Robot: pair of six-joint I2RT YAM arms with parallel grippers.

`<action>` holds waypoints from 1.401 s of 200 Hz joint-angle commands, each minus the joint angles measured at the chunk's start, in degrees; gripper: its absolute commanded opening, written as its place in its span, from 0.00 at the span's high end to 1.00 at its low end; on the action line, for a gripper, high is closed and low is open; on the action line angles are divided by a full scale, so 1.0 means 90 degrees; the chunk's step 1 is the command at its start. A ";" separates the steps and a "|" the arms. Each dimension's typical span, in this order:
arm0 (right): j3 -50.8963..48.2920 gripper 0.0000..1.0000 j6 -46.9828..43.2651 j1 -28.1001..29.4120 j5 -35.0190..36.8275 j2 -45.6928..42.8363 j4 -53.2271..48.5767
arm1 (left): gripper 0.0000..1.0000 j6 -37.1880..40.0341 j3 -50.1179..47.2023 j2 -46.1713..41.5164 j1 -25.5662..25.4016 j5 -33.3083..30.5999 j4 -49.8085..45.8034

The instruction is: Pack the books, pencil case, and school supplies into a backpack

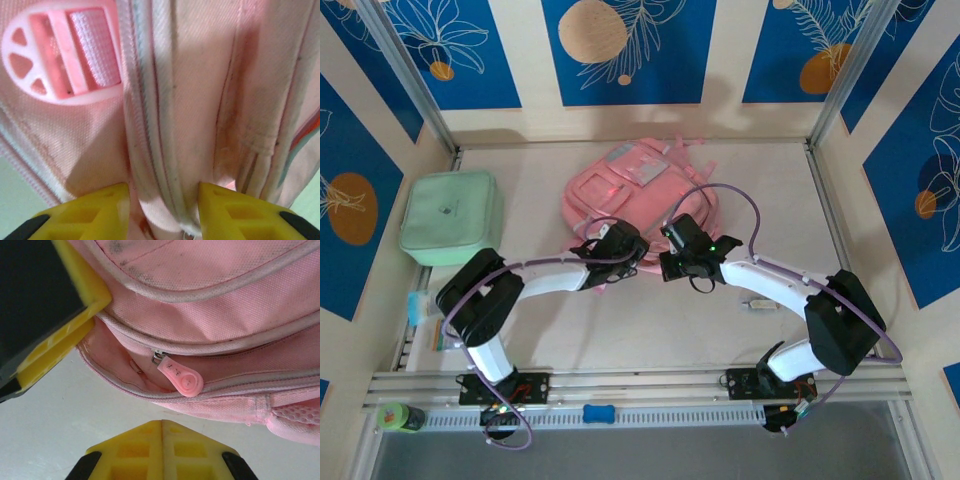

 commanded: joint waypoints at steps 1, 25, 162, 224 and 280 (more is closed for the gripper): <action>0.0000 1.00 -0.0016 -0.0031 -0.0137 -0.0230 0.0021 | 0.63 -0.0118 0.0305 0.0201 -0.0008 -0.0332 -0.0286; 0.0024 1.00 0.0002 -0.0063 -0.0149 -0.0368 -0.0027 | 0.73 -0.0139 0.0407 0.0212 -0.0009 -0.0447 -0.0238; 0.0454 0.52 0.0343 -0.0953 -0.1906 -0.0524 -0.0079 | 1.00 -0.0381 0.0031 -0.0819 0.0135 -0.0171 0.0683; 0.0578 0.51 0.0756 -0.1013 -0.1728 0.0008 -0.0009 | 1.00 -0.0244 0.0166 -0.0927 0.0140 -0.0231 0.0539; 0.0799 0.57 0.0594 -0.0955 -0.2044 0.0731 0.0246 | 1.00 -0.0285 0.0199 -0.0878 0.0146 -0.0179 0.0597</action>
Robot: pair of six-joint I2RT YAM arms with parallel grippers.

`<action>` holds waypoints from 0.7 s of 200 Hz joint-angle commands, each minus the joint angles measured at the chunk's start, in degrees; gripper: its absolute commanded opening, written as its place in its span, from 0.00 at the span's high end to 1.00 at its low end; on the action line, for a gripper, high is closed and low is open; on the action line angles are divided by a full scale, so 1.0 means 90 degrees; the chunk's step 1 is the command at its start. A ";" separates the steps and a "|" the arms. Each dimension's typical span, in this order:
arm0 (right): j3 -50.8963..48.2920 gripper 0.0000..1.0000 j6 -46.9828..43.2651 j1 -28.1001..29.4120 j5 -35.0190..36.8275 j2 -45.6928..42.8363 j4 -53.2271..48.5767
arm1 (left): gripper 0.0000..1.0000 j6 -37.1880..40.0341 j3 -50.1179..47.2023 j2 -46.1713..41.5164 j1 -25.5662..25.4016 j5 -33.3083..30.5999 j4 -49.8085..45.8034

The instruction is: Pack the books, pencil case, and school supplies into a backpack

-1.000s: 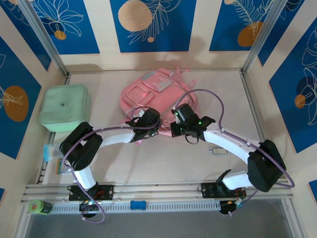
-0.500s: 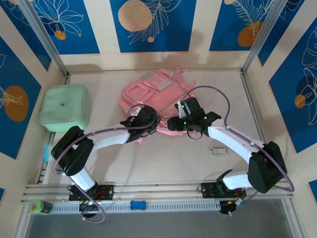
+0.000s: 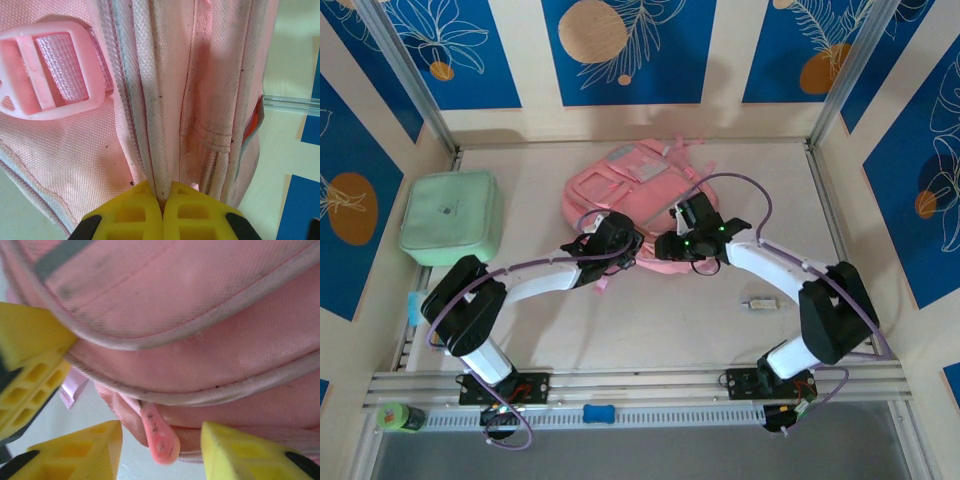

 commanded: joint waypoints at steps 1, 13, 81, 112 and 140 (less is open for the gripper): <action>0.0229 0.57 -0.0043 0.0041 -0.0337 0.0255 0.0181 | 1.00 -0.0001 0.0182 -0.0278 0.0055 -0.0065 0.0431; 0.0267 0.59 -0.0035 0.0064 -0.0263 0.0370 0.0205 | 1.00 0.0010 0.0201 -0.0269 0.0051 -0.0069 0.0442; 0.0481 0.92 -0.0245 0.0044 -0.0075 0.0455 0.0103 | 1.00 0.0054 0.0192 -0.0286 0.0059 -0.0059 0.0492; 0.0521 0.98 -0.0502 0.0182 0.0324 0.0435 -0.0201 | 1.00 0.0087 0.0158 -0.0335 0.0096 -0.0054 0.0517; 0.0587 1.00 -0.0659 0.0410 0.1075 0.0288 -0.0672 | 1.00 0.0248 0.0115 -0.0483 0.0150 -0.0005 0.0454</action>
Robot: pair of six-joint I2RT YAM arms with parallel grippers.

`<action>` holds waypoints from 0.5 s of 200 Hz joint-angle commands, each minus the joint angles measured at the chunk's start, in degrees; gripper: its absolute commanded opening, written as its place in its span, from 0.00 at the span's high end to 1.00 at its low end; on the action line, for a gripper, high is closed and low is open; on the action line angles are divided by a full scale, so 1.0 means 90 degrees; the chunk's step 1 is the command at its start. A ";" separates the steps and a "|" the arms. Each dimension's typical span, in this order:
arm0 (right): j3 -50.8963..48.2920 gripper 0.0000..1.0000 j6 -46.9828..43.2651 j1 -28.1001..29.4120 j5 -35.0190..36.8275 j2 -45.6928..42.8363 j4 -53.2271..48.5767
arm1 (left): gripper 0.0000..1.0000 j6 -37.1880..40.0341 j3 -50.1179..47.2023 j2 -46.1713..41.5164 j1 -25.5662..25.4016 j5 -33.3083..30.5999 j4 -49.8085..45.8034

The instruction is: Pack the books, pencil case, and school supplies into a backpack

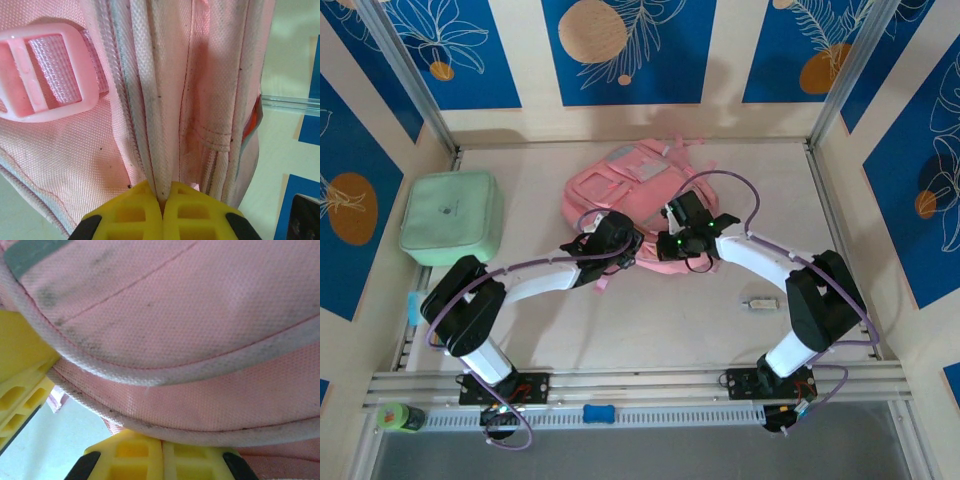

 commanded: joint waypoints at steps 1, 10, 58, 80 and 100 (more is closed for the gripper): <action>0.0184 1.00 -0.0283 0.0175 0.0753 -0.0163 -0.0520 | 1.00 0.0253 0.0119 -0.0459 0.0123 -0.0034 0.0427; 0.0157 1.00 -0.0284 0.0232 0.1031 -0.0263 -0.0680 | 1.00 0.0441 0.0133 -0.0535 0.0158 0.0020 0.0347; -0.0113 1.00 -0.0075 -0.0002 0.2115 -0.0675 -0.1515 | 1.00 0.1523 0.0019 -0.0943 0.0528 0.0735 -0.0308; -0.0154 1.00 -0.0054 -0.0059 0.2204 -0.0821 -0.1737 | 1.00 0.1936 -0.0100 -0.1035 0.0941 0.1297 -0.0384; -0.0144 1.00 -0.0210 0.0282 0.2031 -0.0966 -0.1793 | 1.00 0.2573 -0.0003 -0.0987 0.1499 0.2118 -0.0485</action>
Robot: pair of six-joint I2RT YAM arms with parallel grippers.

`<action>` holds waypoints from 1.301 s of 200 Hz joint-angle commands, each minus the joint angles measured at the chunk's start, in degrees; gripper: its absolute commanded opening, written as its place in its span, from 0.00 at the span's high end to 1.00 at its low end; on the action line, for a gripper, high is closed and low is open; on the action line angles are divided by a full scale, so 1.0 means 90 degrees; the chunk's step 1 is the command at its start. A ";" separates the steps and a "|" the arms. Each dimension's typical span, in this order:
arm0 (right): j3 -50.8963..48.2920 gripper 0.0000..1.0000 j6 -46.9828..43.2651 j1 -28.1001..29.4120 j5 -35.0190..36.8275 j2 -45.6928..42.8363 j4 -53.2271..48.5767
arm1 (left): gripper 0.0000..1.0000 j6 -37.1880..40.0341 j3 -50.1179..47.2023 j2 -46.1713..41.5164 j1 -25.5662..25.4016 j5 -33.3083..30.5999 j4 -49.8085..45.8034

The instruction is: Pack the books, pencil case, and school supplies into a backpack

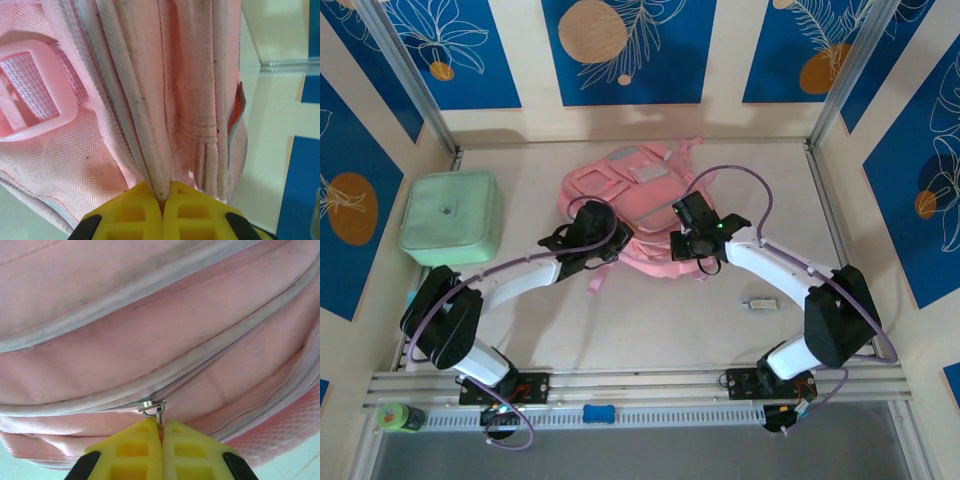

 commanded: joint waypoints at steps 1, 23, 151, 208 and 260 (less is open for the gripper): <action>-0.0163 1.00 -0.0081 0.0259 0.0360 -0.0268 -0.0875 | 1.00 0.1056 0.0121 -0.0285 0.0724 0.0670 0.0037; -0.0138 1.00 0.0017 0.0896 -0.0669 -0.0267 -0.0529 | 1.00 0.1944 0.0266 -0.0267 0.1201 0.0463 -0.0307; 0.0852 1.00 0.1062 0.1781 -0.0629 0.1282 0.0472 | 0.51 0.0137 -0.1371 -0.0872 0.0787 0.0498 0.0994; 0.0708 1.00 0.1193 0.1809 -0.0654 0.1188 0.0557 | 0.57 -0.0655 -0.1233 -0.0279 0.0049 -0.0537 0.1180; 0.0757 1.00 0.1203 0.1810 -0.0607 0.1262 0.0575 | 0.60 -0.1320 -0.1484 -0.0315 -0.0404 -0.1337 0.0817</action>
